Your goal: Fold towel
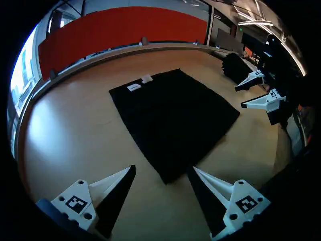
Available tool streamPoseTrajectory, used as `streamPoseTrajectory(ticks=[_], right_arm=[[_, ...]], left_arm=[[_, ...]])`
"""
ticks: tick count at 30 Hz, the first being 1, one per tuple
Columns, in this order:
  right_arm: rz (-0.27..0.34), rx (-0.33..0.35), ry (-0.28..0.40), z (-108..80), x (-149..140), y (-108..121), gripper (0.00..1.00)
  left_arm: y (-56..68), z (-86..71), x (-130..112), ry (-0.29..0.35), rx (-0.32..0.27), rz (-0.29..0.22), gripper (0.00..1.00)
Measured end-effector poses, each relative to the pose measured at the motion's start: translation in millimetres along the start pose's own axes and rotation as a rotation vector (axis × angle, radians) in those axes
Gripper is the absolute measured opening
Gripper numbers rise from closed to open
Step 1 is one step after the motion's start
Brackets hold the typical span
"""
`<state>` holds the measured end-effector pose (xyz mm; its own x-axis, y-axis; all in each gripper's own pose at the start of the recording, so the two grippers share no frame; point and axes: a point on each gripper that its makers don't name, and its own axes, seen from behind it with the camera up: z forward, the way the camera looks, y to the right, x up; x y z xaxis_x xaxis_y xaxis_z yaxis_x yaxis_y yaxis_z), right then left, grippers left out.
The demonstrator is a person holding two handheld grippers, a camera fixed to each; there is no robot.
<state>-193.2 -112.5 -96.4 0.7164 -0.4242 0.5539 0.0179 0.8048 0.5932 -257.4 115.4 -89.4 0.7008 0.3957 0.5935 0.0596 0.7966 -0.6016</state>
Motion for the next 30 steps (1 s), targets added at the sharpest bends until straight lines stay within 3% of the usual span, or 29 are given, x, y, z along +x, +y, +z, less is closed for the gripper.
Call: streamPoseTrajectory(ticks=[6, 14, 21, 30], right_arm=[[0.010, 0.012, -0.033, 7.4, -16.2, -0.5, 1.00], [-0.024, 0.018, -0.057, 13.7, -27.7, -2.5, 0.99], [-0.022, 0.041, -0.074, 18.8, -34.3, -5.8, 0.87], [-0.046, 0.061, -0.085, 19.7, -42.3, -8.8, 0.78]], left_arm=[[3.3, 6.3, -10.7, -0.028, -0.009, 0.012, 0.94], [7.5, 10.7, -18.4, -0.052, -0.011, 0.033, 0.94], [8.3, 12.0, -18.3, -0.055, -0.006, 0.034, 0.94], [10.9, 13.7, -17.2, -0.060, -0.004, 0.042, 0.94]])
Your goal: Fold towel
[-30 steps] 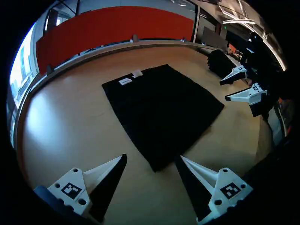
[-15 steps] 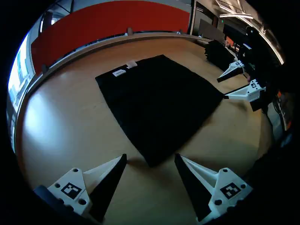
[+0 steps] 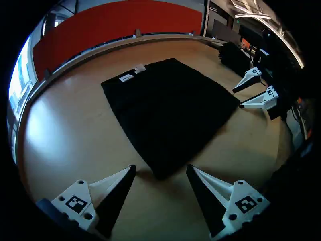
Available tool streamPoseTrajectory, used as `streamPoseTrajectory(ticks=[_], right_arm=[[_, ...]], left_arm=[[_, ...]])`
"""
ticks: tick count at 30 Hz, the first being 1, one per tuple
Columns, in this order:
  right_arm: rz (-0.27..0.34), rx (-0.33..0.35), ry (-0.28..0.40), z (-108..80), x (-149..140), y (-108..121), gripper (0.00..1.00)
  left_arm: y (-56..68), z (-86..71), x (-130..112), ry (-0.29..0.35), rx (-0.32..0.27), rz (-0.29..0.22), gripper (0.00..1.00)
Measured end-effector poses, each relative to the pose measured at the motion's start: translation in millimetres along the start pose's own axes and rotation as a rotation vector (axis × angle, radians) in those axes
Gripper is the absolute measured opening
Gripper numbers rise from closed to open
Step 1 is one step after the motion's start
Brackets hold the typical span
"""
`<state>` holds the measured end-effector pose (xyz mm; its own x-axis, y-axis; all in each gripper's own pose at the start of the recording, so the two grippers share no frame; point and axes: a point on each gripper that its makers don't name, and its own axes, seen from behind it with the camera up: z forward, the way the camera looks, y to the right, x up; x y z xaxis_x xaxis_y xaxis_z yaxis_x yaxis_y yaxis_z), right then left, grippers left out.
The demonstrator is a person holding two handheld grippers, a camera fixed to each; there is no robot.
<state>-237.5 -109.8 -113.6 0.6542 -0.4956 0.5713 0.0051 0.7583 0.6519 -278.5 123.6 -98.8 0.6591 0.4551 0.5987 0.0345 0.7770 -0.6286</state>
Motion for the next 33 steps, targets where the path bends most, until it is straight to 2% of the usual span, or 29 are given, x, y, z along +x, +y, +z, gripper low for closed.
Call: streamPoseTrajectory(ticks=[5, 16, 20, 24, 27, 28, 30, 33], right_arm=[[-0.005, 0.016, 0.000, -0.3, -0.6, -2.9, 0.71], [-0.013, 0.033, 0.000, 0.0, 0.0, -5.3, 0.63], [-0.012, 0.037, -0.002, 0.4, 0.5, -6.4, 0.52], [-0.008, 0.038, -0.003, 0.7, 0.5, -7.1, 0.37], [-0.002, 0.037, -0.003, 1.0, 0.8, -6.5, 0.27], [0.000, 0.037, -0.004, 1.1, 1.0, -6.4, 0.26], [0.004, 0.037, -0.005, 1.5, 1.4, -6.2, 0.24], [0.011, 0.036, -0.008, 1.7, 1.7, -5.8, 0.22]], left_arm=[[0.6, 0.2, 0.2, -0.006, 0.003, 0.008, 0.93], [1.5, 1.4, 0.6, -0.011, 0.009, 0.011, 0.89], [-1.8, 1.8, 0.3, -0.015, 0.031, 0.017, 0.76], [-3.0, 1.7, 0.9, -0.017, 0.036, 0.012, 0.71], [-5.0, 1.3, 0.9, -0.019, 0.040, 0.003, 0.58], [-5.3, 1.0, 1.0, -0.019, 0.041, 0.001, 0.53], [-5.8, 0.7, 1.3, -0.020, 0.044, -0.002, 0.50], [-4.8, 1.4, 1.0, -0.021, 0.049, 0.000, 0.36]])
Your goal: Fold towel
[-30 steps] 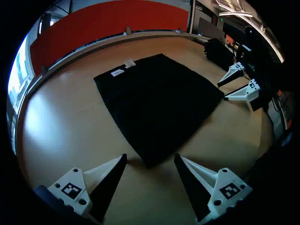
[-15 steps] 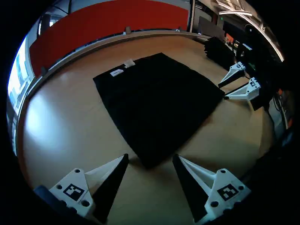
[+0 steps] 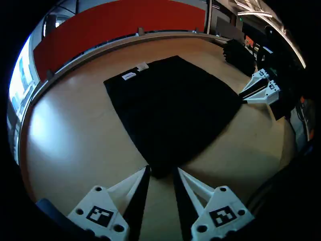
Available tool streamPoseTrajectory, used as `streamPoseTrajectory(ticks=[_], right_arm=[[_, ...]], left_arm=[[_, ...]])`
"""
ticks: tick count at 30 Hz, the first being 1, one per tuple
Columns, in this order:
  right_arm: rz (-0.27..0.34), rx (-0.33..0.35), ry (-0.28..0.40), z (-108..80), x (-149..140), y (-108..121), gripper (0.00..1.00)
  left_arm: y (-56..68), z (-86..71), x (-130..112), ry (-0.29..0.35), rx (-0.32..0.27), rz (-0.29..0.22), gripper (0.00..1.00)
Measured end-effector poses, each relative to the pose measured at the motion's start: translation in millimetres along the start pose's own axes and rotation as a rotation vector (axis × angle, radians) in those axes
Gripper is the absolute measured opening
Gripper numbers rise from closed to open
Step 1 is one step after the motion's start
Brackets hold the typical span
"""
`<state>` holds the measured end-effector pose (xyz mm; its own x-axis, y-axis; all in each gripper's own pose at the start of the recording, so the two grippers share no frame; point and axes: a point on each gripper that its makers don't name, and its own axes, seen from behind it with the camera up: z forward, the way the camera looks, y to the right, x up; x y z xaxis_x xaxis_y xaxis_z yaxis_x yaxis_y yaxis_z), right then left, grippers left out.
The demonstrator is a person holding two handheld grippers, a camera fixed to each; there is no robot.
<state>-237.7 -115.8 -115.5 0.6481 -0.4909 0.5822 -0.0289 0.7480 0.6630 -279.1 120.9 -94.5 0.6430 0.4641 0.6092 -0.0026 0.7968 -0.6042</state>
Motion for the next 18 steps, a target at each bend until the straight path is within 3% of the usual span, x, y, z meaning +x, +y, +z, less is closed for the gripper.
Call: streamPoseTrajectory(ticks=[5, 18], right_arm=[[0.010, -0.003, -0.003, -1.0, -0.4, 1.9, 0.19], [0.027, 0.012, 0.005, -8.7, 1.7, -0.7, 0.13]], left_arm=[[2.3, 1.5, 0.5, 0.000, 0.006, -0.008, 0.21], [6.0, 0.0, 2.8, 0.001, -0.019, -0.077, 0.18]])
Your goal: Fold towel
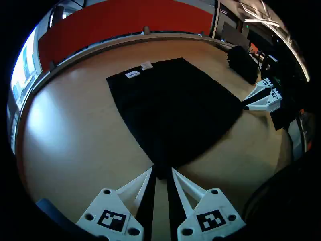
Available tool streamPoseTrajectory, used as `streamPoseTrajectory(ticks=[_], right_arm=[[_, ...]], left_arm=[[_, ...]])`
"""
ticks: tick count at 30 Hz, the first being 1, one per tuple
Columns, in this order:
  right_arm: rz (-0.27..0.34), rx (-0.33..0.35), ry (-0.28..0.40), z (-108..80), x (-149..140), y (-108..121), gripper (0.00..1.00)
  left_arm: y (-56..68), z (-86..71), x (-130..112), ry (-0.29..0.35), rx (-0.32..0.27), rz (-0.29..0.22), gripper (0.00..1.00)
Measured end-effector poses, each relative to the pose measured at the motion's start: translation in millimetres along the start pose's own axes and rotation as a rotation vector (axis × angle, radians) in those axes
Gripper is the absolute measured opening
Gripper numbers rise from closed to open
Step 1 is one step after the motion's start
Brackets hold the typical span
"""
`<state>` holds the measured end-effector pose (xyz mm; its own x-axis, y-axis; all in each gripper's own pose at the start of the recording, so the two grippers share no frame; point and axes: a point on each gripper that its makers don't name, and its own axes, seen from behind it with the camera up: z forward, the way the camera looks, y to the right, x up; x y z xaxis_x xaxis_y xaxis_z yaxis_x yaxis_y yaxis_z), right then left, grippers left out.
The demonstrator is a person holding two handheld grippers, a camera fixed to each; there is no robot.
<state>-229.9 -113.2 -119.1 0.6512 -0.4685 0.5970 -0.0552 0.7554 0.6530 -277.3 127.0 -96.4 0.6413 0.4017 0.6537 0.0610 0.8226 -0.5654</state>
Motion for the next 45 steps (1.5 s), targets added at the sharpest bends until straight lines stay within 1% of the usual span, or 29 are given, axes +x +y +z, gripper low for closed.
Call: streamPoseTrajectory(ticks=[6, 11, 15, 18, 27, 33, 39, 45], right_arm=[[0.009, -0.001, 0.013, -3.0, 6.4, 0.3, 0.13], [0.021, -0.001, 0.037, -9.9, 17.4, -2.9, 0.13], [0.030, 0.002, 0.059, -18.5, 29.5, -6.8, 0.13], [0.029, -0.004, 0.079, -26.6, 39.4, -8.0, 0.13], [0.006, -0.010, 0.121, -51.2, 67.2, -11.6, 0.13], [0.009, 0.001, 0.133, -67.0, 81.0, -15.9, 0.13], [0.006, 0.007, 0.139, -81.2, 88.1, -20.3, 0.13], [0.001, 0.012, 0.141, -94.5, 92.0, -25.4, 0.13]], left_arm=[[2.8, -2.1, 3.6, 0.006, 0.002, 0.004, 0.18], [4.6, -9.5, 10.3, 0.012, -0.004, -0.013, 0.18], [7.1, -19.1, 17.0, 0.019, -0.017, -0.035, 0.18], [6.5, -27.2, 22.4, 0.028, -0.013, -0.045, 0.18], [7.3, -52.6, 37.7, 0.037, 0.000, -0.052, 0.18], [10.5, -70.7, 48.3, 0.041, 0.000, -0.055, 0.18], [13.6, -87.3, 54.5, 0.046, -0.003, -0.073, 0.18], [18.9, -99.4, 57.1, 0.045, -0.015, -0.088, 0.18]])
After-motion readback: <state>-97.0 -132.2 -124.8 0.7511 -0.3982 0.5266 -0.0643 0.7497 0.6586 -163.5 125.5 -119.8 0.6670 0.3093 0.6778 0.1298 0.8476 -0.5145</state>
